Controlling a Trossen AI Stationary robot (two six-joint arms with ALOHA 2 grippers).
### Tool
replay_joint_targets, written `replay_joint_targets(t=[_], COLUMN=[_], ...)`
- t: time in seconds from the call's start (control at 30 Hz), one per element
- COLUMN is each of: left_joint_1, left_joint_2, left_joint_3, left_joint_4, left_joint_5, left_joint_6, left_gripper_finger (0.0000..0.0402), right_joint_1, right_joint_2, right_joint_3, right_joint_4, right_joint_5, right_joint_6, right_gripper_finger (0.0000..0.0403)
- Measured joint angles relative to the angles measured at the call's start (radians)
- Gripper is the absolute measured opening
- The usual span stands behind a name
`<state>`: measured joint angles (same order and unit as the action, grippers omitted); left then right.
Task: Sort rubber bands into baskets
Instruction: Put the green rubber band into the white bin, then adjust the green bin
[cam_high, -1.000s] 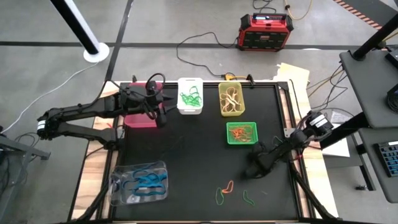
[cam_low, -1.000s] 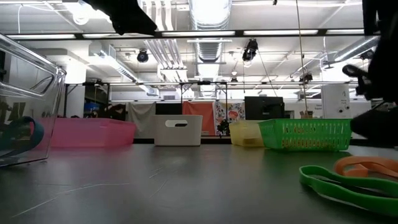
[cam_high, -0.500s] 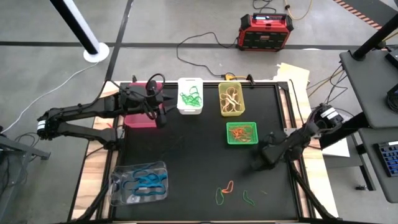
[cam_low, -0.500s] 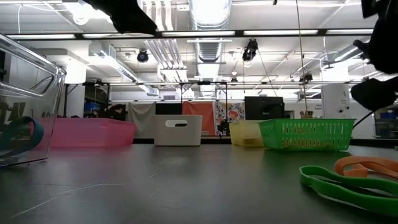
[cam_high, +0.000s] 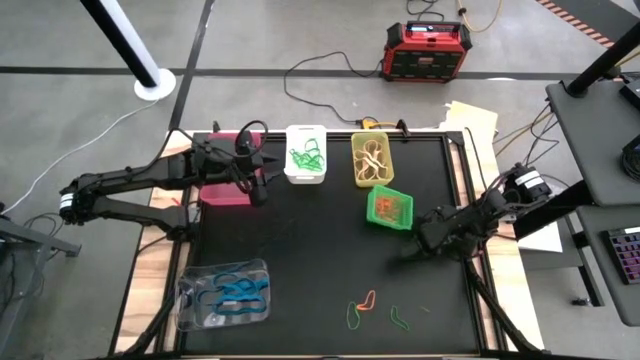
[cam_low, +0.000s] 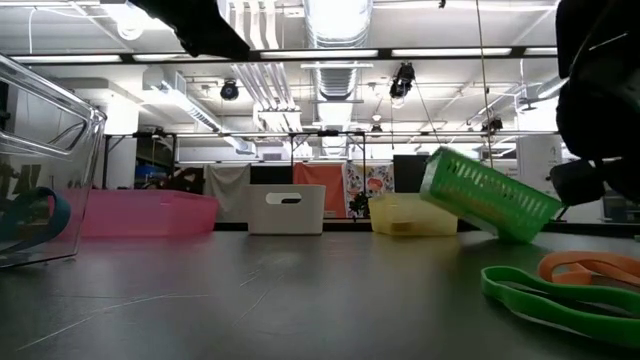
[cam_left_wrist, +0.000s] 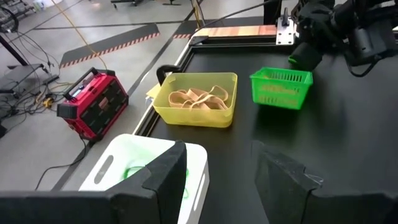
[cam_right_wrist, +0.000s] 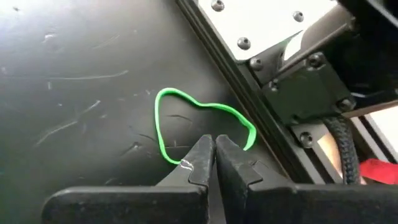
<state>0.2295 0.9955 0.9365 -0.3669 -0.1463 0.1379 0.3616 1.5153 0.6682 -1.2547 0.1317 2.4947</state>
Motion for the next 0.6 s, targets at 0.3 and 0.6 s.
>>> replay_joint_targets(t=[0.3, 0.6], left_joint_1=[0.0, 0.0], left_joint_2=[0.0, 0.0], left_joint_3=[-0.001, -0.002], left_joint_4=[0.0, -0.002], left_joint_5=[0.0, 0.034], left_joint_6=[0.0, -0.016], left_gripper_finger=[0.0161, 0.0161], right_joint_1=[0.0, -0.004], right_joint_2=[-0.001, -0.068], right_joint_3=[0.027, 0.11], right_joint_4=[-0.024, -0.121], right_joint_5=[0.01, 0.017], right_joint_6=[-0.008, -0.2], right_gripper_finger=[0.0013, 0.0013])
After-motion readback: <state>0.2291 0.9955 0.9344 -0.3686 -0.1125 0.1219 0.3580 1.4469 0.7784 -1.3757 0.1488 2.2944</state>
